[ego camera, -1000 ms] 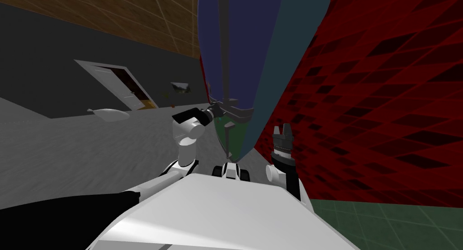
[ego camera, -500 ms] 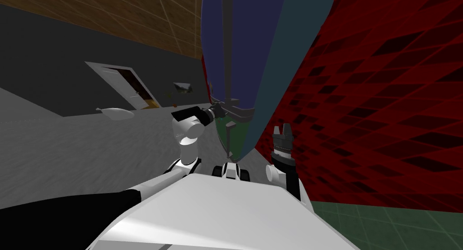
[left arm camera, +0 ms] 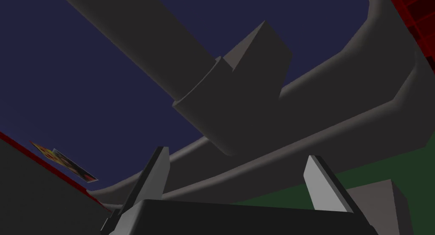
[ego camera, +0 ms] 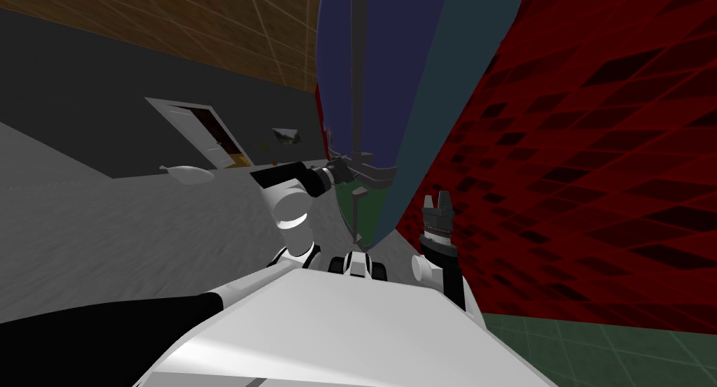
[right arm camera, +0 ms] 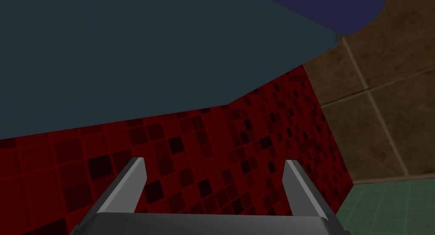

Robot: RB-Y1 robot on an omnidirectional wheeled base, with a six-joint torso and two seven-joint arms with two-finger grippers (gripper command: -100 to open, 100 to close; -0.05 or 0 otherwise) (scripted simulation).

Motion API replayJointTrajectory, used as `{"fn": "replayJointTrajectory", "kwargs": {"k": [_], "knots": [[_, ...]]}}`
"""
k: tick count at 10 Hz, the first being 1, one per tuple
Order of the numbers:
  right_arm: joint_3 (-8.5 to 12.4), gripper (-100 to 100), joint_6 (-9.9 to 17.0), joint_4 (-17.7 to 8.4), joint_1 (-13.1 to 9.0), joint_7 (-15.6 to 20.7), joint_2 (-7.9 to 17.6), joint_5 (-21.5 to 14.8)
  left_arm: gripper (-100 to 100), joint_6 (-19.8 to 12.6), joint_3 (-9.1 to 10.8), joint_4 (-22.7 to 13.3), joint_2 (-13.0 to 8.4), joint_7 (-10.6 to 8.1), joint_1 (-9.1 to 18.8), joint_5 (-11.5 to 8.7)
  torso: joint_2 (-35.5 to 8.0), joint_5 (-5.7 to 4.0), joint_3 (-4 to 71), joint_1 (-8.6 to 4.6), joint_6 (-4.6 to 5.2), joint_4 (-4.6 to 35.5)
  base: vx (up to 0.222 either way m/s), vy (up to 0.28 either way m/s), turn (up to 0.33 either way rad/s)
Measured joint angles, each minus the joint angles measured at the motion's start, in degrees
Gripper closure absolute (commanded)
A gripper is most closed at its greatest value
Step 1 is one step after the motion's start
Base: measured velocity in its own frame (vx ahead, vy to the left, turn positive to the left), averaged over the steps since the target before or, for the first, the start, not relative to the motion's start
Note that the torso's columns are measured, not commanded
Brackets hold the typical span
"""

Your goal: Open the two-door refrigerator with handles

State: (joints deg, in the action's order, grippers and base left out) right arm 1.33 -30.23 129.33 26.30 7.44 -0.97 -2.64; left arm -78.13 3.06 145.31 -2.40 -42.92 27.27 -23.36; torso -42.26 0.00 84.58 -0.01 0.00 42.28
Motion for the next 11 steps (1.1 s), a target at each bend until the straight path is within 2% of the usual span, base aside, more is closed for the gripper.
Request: {"fn": "replayJointTrajectory", "kwargs": {"k": [3,6,7,9,11], "knots": [[0.0,0,0.0,0.0,0.0,0.0,0.0,0.0,-100,-0.8,-0.61,1.9,4.3,-0.25,0.1,0.4,0.0,0.00,0.0,0.00,0.00,0.0,0.000,0.000,0.000],[0.0,0,0.0,0.0,0.0,0.0,0.0,0.0,-100,-2.5,-0.33,2.8,4.4,-1.11,1.3,0.6,0.3,-0.06,0.2,-0.19,0.00,-0.1,0.091,-0.050,0.006],[0.0,0,0.0,0.0,0.0,0.0,0.0,0.0,100,-2.7,-0.31,2.9,4.4,-1.21,1.4,0.6,0.0,-0.01,0.0,0.01,0.00,0.0,-0.067,0.040,0.011],[0.0,0,0.0,0.0,0.0,0.0,0.0,0.0,100,-1.3,-0.08,2.5,4.4,-0.71,0.8,0.7,-0.5,-0.06,-0.4,-0.13,0.12,0.1,0.004,0.114,-0.016],[0.0,0,0.0,0.0,0.0,0.0,0.0,0.0,100,-2.0,-0.52,2.7,4.4,-1.00,1.0,-0.5,-0.4,0.11,-0.2,0.35,-0.06,0.2,-0.041,0.273,-0.037]]}}
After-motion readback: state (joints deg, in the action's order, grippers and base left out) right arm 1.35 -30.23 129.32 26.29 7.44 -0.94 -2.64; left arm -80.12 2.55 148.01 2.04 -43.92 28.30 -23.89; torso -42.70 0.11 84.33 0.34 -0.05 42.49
